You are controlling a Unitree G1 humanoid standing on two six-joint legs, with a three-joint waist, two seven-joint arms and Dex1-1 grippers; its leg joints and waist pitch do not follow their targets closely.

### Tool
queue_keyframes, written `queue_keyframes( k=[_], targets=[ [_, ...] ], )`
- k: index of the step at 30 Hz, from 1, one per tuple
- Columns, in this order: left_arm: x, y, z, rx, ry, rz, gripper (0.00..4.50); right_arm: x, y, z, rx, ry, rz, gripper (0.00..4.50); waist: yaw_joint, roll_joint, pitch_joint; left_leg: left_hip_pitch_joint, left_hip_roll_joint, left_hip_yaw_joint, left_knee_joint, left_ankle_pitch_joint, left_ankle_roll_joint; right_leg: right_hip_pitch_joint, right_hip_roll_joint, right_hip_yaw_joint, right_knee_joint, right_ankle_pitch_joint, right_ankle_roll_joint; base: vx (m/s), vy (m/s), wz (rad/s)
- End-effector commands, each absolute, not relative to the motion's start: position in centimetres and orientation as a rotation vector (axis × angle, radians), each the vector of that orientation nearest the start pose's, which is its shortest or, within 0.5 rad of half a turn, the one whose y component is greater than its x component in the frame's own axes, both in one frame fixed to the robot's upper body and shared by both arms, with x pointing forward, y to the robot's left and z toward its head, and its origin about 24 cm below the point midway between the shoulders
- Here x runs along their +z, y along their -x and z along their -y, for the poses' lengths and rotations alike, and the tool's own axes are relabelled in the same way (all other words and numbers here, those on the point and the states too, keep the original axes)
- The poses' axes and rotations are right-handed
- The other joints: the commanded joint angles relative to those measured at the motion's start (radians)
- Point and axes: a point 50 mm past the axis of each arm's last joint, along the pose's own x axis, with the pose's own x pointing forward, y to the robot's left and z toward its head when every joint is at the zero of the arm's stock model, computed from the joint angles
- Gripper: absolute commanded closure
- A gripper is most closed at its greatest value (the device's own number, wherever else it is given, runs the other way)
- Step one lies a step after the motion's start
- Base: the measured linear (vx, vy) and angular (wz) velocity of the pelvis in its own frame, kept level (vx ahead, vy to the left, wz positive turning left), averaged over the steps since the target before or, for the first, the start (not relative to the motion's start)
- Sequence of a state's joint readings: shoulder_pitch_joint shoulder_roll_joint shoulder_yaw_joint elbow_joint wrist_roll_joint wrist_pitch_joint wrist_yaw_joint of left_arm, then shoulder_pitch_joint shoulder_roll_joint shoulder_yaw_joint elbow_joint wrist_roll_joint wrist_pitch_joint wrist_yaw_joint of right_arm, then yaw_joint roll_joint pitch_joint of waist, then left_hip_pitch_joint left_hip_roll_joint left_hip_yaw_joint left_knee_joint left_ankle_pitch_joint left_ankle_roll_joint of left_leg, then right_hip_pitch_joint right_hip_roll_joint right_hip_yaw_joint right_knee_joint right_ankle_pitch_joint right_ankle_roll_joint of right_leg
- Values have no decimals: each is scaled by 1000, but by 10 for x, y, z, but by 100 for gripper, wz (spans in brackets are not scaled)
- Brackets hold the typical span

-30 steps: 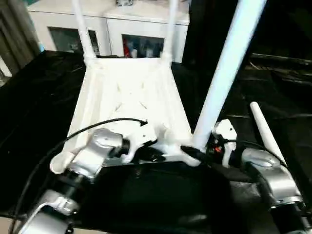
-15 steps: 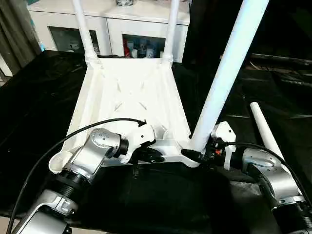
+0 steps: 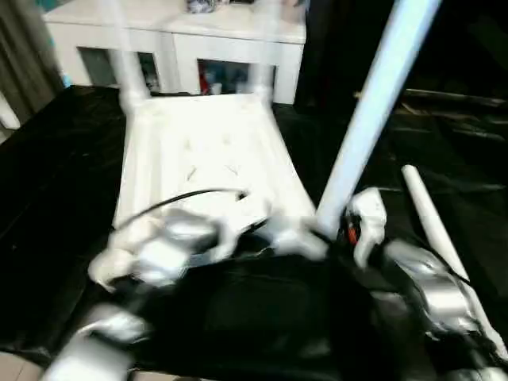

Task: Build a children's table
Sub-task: Rotate leg to tighten

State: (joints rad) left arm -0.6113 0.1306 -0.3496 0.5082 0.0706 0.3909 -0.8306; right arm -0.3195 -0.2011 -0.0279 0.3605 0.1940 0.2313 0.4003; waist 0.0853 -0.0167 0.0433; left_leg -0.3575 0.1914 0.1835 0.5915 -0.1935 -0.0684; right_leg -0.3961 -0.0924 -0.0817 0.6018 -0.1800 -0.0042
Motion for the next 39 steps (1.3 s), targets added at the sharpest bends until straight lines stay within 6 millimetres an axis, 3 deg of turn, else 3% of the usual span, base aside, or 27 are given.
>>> queue_keyframes(
  k=[1, 5, 6, 8, 12, 13, 15, 19, 22, 26, 27, 29, 31, 32, 35, 36, 39],
  targets=[
    [50, -329, -56, -979, -285, -456, 450, 1, -298, 181, 208, -90, -416, 181, -6, -5, -51, 7, 33, -12, -77, -234, 9, 36, -59, 49, -100, -395, -131, 0, 0, 0],
    [50, -330, -35, -924, -276, -451, 450, -2, -302, 166, 127, -125, -415, 182, -3, -4, -55, 8, 34, -15, -78, -224, 4, 38, -57, 47, -92, -347, -138, 0, 0, 0],
    [51, -330, -29, -922, -290, -441, 450, -1, -305, 152, 149, -129, -408, 182, -4, 2, -56, 9, 35, -15, -79, -227, 3, 35, -55, 48, -92, -311, -147, 0, 0, 0],
    [51, -330, -29, -932, -313, -430, 450, 1, -307, 144, 179, -114, -397, 182, -5, -2, -55, 3, 32, -16, -80, -230, 9, 43, -56, 48, -89, -303, -147, 0, 0, 0],
    [51, -330, -30, -933, -331, -424, 450, 3, -309, 141, 188, -101, -377, 182, -6, 0, -54, 5, 32, -15, -81, -244, 16, 41, -56, 49, -93, -321, -140, 0, 0, 0],
    [51, -330, -30, -949, -325, -425, 450, 6, -310, 139, 205, -114, -357, 112, -6, -4, -52, 5, 32, -15, -83, -256, 17, 41, -58, 49, -96, -356, -130, 0, 0, 0],
    [52, -329, -30, -961, -320, -425, 450, 9, -311, 139, 217, -131, -341, 105, -7, -4, -51, 4, 31, -15, -83, -263, 20, 40, -58, 49, -100, -381, -121, 0, 0, 0],
    [50, -328, -30, -974, -320, -419, 450, 17, -316, 146, 178, -117, -282, 69, -14, 0, -54, -1, 32, -18, -84, -250, 14, 41, -59, 48, -98, -365, -121, 0, 0, 0],
    [51, -327, -30, -999, -331, -381, 450, 31, -316, 155, 181, -127, -198, 69, -21, 0, -53, -2, 31, -17, -83, -257, 24, 40, -56, 48, -99, -363, -128, 0, 0, 0],
    [62, -327, -23, -1036, -266, -306, 450, 51, -300, 165, 287, -121, -101, 69, -12, -3, -56, -1, 35, -11, -75, -199, 63, 39, -53, 54, -88, -256, -142, 0, 0, 0],
    [65, -326, -21, -1052, -243, -300, 422, 53, -293, 169, 314, -105, -90, 67, -12, -3, -56, -14, 33, -11, -75, -153, 82, 48, -54, 52, -82, -223, -152, 0, 0, 0],
    [68, -327, -20, -1048, -222, -287, 422, 54, -286, 173, 333, -94, -88, 67, -6, 0, -58, -12, 32, -10, -69, -138, 94, 47, -57, 53, -83, -216, -165, 0, 0, 0],
    [77, -330, -20, -1031, -185, -261, 388, 52, -275, 181, 363, -58, -100, 67, -5, 9, -58, -11, 38, -11, -71, -136, 94, 43, -53, 53, -77, -172, -194, 0, 0, 0],
    [80, -332, -20, -1023, -176, -253, 388, 51, -273, 184, 362, -42, -107, 67, -5, 6, -57, -13, 38, -11, -71, -137, 93, 46, -51, 52, -76, -164, -193, 0, 0, 0],
    [87, -335, -24, -1002, -170, -231, 371, 48, -270, 187, 358, -27, -119, 67, -5, 9, -58, -10, 37, -9, -69, -128, 100, 46, -51, 53, -74, -116, -216, 0, 0, 0],
    [93, -339, -32, -979, -187, -210, 358, 47, -268, 188, 374, -28, -132, 67, -6, 6, -58, -13, 35, -9, -69, -132, 101, 51, -52, 52, -72, -127, -211, 0, 0, 0],
    [103, -350, -57, -872, -243, -194, 344, 44, -262, 181, 447, -6, -168, 67, -8, 10, -56, -10, 35, -7, -68, -143, 103, 49, -51, 53, -76, -152, -201, 0, 0, 0]
  ],
)
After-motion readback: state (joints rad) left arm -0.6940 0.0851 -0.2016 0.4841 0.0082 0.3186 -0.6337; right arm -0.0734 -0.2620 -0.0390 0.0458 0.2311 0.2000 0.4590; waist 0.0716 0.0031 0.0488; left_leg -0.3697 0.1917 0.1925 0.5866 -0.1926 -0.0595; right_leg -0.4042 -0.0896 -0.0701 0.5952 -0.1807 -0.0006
